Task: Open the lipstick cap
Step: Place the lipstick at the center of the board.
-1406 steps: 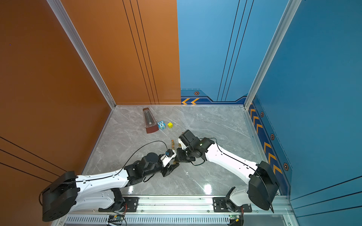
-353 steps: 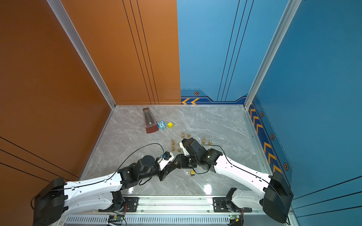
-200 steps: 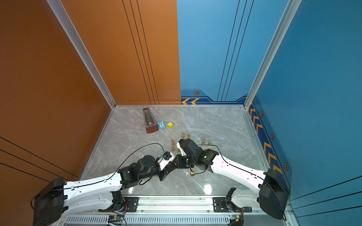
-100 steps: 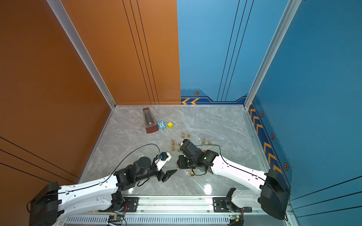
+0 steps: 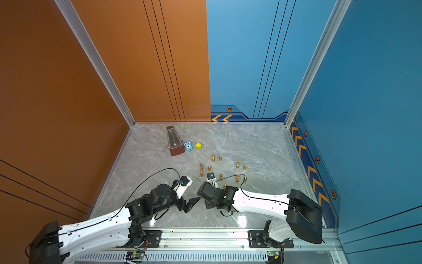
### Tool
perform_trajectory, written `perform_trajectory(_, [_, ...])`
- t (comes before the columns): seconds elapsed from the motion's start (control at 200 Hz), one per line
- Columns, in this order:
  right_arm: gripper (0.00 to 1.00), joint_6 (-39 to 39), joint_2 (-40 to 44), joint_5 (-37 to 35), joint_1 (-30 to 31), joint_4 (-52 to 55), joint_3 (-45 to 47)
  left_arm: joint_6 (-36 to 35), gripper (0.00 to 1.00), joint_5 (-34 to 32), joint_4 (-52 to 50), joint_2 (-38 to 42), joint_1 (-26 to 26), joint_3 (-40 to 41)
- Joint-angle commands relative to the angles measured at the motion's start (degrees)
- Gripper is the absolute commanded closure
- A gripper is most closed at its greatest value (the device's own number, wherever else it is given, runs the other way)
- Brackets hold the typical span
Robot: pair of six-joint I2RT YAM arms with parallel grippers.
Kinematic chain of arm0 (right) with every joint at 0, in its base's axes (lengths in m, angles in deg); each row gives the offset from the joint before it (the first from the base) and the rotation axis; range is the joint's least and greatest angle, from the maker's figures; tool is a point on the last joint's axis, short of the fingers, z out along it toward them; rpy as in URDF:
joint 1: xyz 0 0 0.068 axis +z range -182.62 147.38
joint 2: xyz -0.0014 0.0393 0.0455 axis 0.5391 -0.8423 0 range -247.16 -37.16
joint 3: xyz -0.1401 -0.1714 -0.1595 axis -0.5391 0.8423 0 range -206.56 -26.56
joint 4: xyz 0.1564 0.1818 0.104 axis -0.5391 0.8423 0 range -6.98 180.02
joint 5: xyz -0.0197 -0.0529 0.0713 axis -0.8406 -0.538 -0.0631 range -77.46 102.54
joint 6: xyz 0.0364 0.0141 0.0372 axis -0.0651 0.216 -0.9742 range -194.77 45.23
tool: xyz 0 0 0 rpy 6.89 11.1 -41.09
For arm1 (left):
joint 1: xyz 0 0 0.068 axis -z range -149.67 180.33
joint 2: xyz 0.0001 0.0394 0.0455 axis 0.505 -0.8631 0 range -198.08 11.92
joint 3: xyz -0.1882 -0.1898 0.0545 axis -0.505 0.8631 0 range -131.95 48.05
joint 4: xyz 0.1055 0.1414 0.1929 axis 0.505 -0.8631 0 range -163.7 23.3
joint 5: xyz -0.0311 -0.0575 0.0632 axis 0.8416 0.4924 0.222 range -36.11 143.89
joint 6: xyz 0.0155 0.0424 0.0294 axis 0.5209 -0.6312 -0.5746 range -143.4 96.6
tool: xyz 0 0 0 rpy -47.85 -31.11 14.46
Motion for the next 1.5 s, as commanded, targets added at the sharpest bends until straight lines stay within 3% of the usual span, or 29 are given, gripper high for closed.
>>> perform_trajectory(0.0, [0.76,-1.9,-2.1,-6.2,1.5,-2.1,1.0,1.6,0.01,-2.7,-3.1,0.5,-0.9,0.9])
perform_trajectory(0.545, [0.74,-3.0,-5.0,-9.0,3.9,-6.0,4.8,2.6,0.01,-3.8,-3.2,3.5,-2.7,2.6])
perform_trajectory(0.801, [0.68,-2.7,-6.1,-8.7,4.7,-6.0,4.9,2.7,0.01,-3.6,-3.2,4.0,-3.4,2.6])
perform_trajectory(0.996, [0.57,-2.3,-5.5,-8.6,4.9,-6.0,4.4,2.6,0.02,-3.4,-3.2,3.7,-3.9,2.4])
perform_trajectory(1.121, [0.45,-1.8,-3.4,-8.2,5.0,-4.7,3.4,2.5,0.01,-3.6,-3.3,4.0,-4.3,1.9])
perform_trajectory(1.361, [0.27,1.0,6.6,-10.2,3.2,3.6,-1.4,3.1,0.01,-9.2,-10.0,4.8,-5.8,-4.0])
perform_trajectory(1.496, [0.19,4.8,14.1,-12.9,-1.1,9.9,-4.7,3.2,0.01,-13.1,-13.2,5.8,-8.6,-7.9])
